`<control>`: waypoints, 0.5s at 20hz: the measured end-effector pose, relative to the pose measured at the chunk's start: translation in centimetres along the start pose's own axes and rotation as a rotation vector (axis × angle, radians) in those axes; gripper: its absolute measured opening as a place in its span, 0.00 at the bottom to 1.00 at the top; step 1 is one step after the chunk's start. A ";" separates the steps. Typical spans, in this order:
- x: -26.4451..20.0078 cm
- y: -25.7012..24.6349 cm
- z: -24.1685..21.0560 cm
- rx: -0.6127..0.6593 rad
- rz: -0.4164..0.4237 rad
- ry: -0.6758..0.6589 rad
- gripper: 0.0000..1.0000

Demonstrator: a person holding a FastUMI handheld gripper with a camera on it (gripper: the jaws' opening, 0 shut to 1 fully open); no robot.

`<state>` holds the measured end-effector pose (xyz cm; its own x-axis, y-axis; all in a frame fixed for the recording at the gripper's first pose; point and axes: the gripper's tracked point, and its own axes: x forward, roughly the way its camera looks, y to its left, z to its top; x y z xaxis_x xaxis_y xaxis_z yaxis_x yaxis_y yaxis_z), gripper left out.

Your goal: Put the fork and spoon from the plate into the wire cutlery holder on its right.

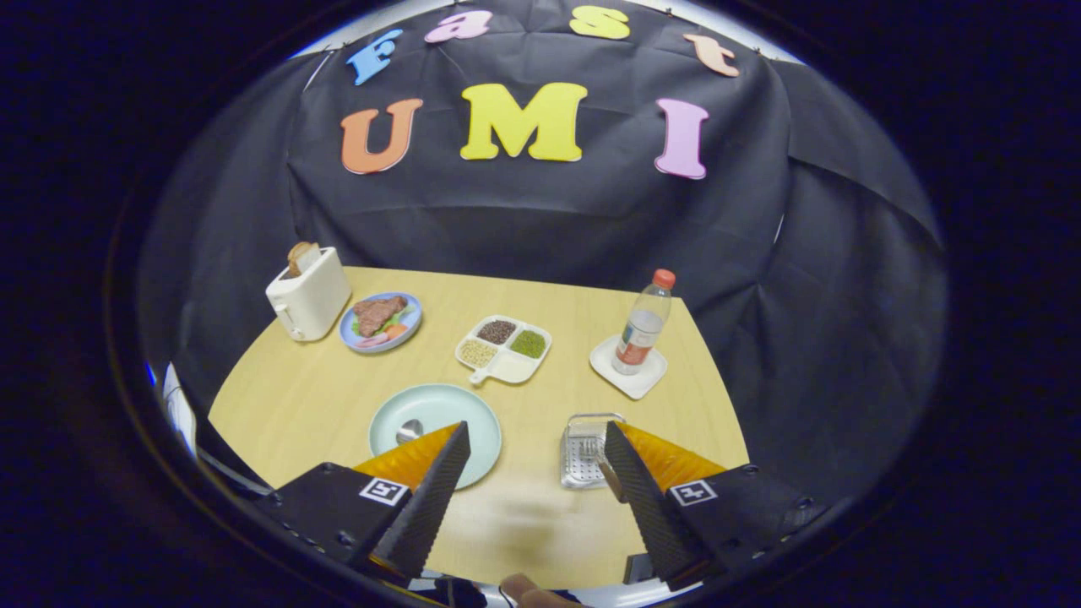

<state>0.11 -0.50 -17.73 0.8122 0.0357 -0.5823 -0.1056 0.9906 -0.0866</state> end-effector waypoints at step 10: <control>2.0 9.6 -5.2 -0.012 0.054 0.141 0.96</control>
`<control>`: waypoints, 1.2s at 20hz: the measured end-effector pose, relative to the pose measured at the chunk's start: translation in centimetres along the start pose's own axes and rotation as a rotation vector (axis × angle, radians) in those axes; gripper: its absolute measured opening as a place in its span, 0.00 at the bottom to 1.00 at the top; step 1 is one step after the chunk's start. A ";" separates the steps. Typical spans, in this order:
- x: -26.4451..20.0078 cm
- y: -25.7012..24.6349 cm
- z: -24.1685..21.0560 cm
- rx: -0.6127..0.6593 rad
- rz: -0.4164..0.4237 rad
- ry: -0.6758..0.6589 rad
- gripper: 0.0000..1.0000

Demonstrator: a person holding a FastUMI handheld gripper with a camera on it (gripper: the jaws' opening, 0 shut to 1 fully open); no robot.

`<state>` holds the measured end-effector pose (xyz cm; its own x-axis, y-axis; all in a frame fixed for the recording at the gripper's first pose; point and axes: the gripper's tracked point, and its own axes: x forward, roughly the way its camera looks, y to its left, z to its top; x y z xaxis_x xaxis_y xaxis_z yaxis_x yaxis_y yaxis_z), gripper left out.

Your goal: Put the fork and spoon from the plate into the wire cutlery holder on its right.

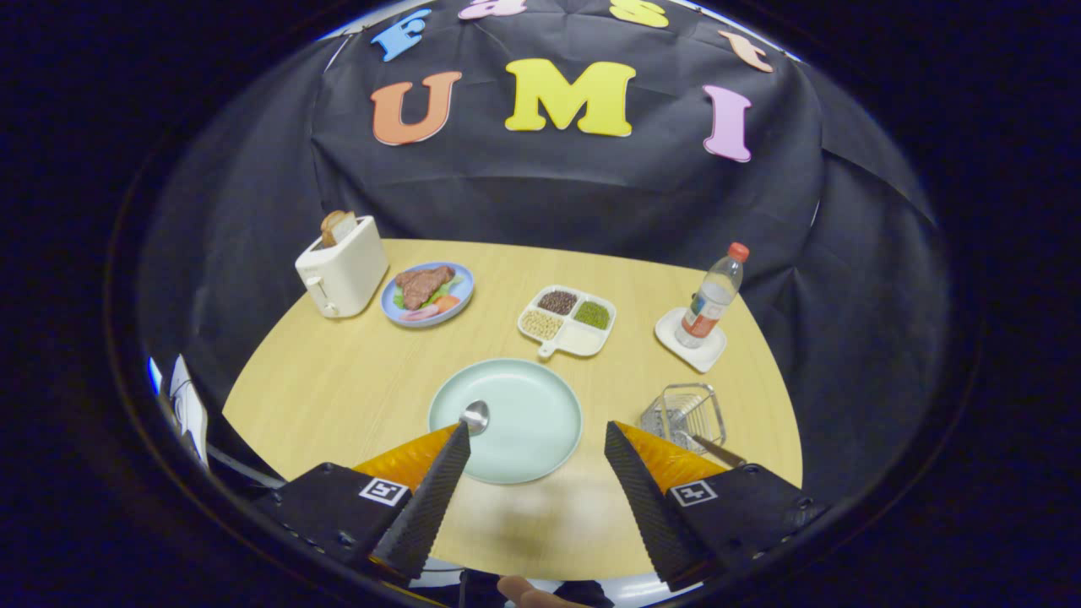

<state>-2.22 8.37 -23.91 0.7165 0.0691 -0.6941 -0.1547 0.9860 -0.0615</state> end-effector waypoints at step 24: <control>10.1 10.5 -13.1 0.226 -0.027 0.466 0.50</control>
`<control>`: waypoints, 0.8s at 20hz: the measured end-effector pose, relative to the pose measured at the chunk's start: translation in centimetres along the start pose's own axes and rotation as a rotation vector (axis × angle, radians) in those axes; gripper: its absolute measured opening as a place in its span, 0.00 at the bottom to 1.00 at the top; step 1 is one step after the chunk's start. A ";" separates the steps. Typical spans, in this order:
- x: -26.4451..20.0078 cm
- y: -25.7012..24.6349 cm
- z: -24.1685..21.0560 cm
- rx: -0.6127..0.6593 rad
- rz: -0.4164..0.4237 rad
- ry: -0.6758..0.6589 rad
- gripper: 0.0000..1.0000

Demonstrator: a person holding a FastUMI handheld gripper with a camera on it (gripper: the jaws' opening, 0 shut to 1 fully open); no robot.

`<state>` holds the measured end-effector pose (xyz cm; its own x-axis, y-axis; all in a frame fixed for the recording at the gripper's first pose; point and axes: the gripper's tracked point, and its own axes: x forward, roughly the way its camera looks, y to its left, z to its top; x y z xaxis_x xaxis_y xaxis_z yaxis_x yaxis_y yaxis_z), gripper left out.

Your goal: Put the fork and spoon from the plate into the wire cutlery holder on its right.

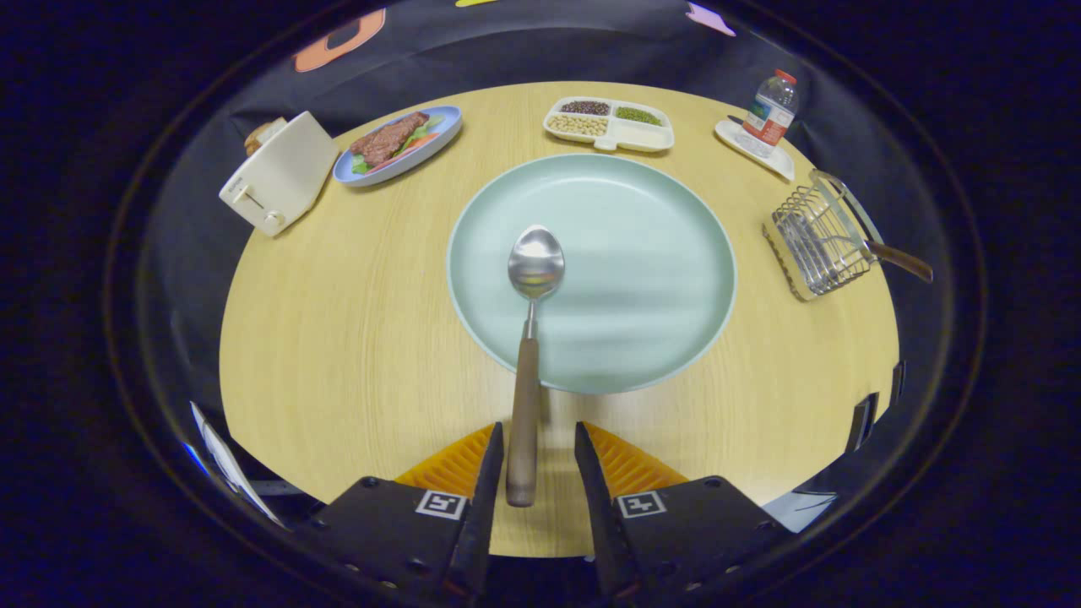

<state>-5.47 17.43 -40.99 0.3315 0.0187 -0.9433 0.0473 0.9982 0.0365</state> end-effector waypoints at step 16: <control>-7.0 -2.4 2.0 -0.116 0.086 -0.202 0.03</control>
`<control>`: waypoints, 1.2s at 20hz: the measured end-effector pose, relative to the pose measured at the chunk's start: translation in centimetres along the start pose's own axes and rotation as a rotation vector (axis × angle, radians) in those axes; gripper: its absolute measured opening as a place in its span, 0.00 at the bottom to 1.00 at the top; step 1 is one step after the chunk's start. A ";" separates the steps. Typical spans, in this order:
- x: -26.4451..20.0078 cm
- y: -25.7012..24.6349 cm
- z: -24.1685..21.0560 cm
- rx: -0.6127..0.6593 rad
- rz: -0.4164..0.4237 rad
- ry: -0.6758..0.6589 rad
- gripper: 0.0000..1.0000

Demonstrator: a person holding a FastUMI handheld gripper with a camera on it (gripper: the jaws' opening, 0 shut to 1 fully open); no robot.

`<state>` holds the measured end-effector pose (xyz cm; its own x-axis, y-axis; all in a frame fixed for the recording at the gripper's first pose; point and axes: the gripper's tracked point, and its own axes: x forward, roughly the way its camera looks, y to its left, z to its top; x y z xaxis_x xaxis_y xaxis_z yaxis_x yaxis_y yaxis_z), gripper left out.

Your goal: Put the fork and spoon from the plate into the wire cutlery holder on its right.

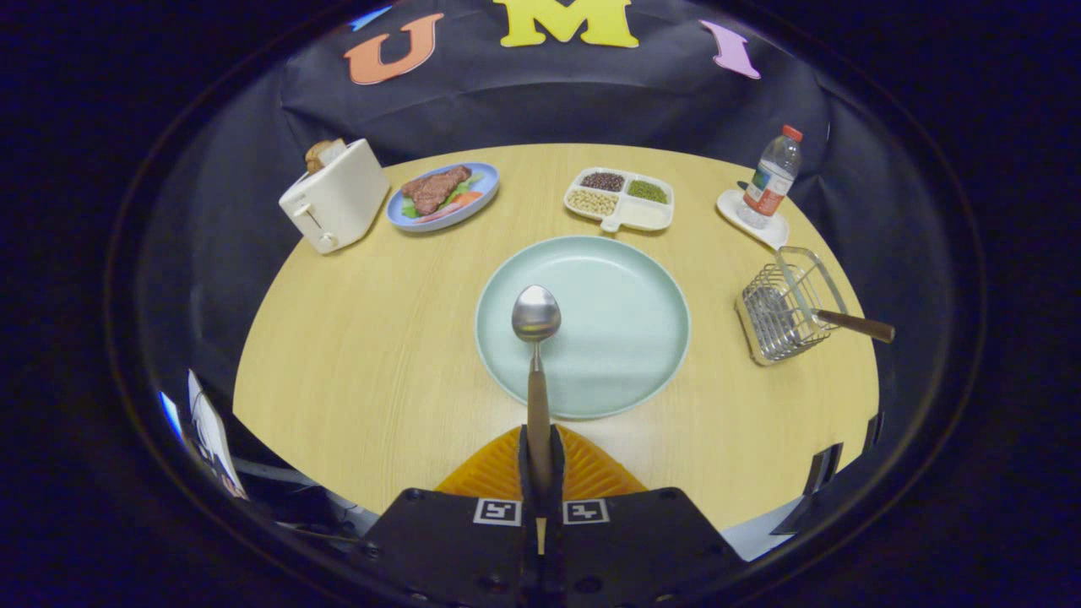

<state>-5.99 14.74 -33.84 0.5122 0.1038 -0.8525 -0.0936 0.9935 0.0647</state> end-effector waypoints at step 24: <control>-11.5 -24.4 4.0 0.109 0.019 -0.127 0.03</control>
<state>-6.20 -10.53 -23.52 0.6161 0.1205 -0.7784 -0.0144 0.9898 0.1418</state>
